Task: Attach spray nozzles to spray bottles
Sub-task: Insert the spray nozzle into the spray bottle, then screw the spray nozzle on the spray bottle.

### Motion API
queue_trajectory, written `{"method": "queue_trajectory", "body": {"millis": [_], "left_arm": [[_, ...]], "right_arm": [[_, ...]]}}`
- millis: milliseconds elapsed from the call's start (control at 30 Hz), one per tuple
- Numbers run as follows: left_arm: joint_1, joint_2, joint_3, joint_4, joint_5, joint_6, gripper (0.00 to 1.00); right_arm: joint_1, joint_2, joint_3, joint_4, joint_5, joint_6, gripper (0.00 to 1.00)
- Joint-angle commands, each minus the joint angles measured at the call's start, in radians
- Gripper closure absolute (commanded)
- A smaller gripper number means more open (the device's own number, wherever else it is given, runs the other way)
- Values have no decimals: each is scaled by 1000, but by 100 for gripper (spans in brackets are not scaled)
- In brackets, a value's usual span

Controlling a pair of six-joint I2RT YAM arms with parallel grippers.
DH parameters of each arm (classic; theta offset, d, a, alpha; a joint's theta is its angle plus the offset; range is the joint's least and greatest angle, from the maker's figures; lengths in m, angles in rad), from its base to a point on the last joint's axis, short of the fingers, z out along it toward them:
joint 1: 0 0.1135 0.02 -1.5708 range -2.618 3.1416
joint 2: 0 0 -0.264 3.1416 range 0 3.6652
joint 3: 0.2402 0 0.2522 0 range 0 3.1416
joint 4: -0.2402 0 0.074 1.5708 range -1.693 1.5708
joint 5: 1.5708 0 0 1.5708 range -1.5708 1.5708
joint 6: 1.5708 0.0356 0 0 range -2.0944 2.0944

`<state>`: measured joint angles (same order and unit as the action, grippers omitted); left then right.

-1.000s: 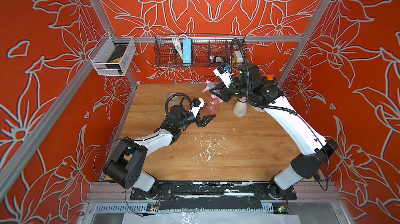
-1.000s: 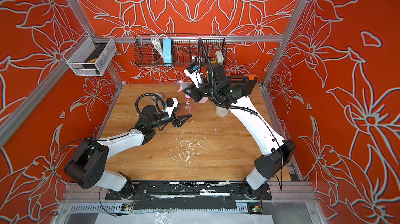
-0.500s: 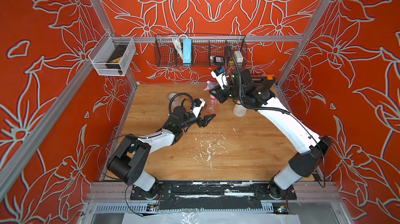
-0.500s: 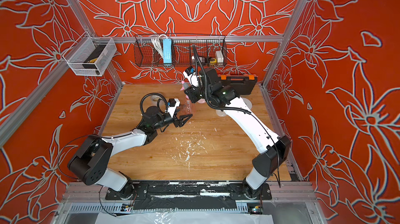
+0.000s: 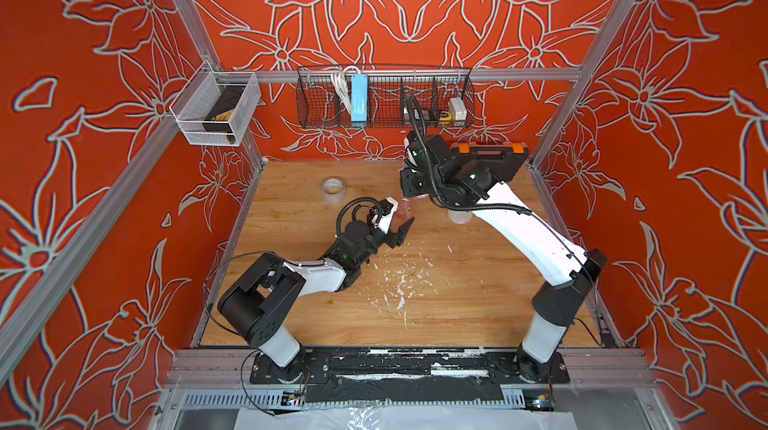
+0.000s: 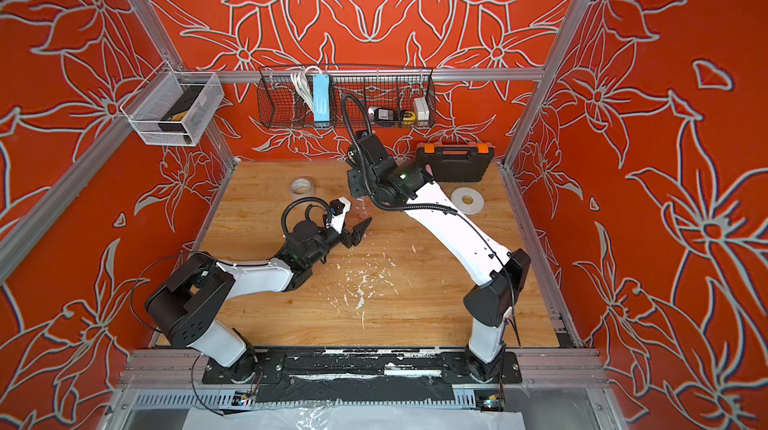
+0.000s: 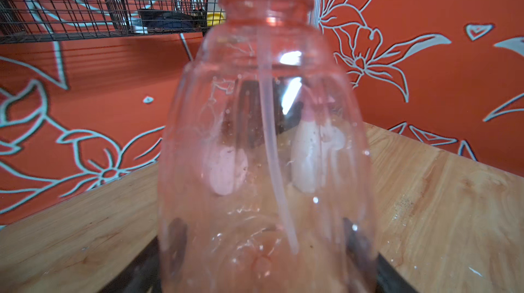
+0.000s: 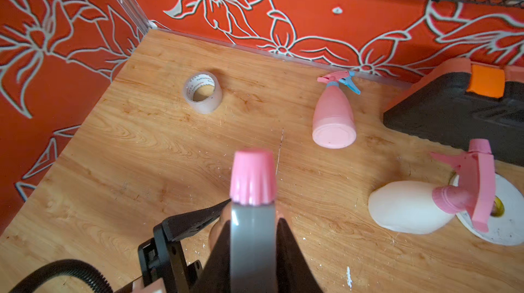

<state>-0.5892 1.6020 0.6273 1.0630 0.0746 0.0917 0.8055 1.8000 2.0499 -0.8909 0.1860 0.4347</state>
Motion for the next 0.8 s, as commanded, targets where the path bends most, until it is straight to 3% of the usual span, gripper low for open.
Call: {"method": "queue_trajectory", "body": {"millis": [0, 133, 467, 600, 767], "left_arm": [[-1, -9, 34, 237, -6, -13, 49], [-1, 16, 21, 213, 15, -33, 49], [-1, 49, -5, 191, 42, -47, 51], [-1, 59, 5, 162, 73, -43, 51], [-1, 68, 18, 131, 104, -37, 51]], "right_arm": [[9, 37, 20, -198, 34, 11, 93], [4, 49, 90, -199, 36, -65, 81], [-2, 72, 196, -240, 38, -133, 76], [-3, 60, 218, -243, 37, -160, 63], [-4, 39, 236, -252, 38, -178, 57]]}}
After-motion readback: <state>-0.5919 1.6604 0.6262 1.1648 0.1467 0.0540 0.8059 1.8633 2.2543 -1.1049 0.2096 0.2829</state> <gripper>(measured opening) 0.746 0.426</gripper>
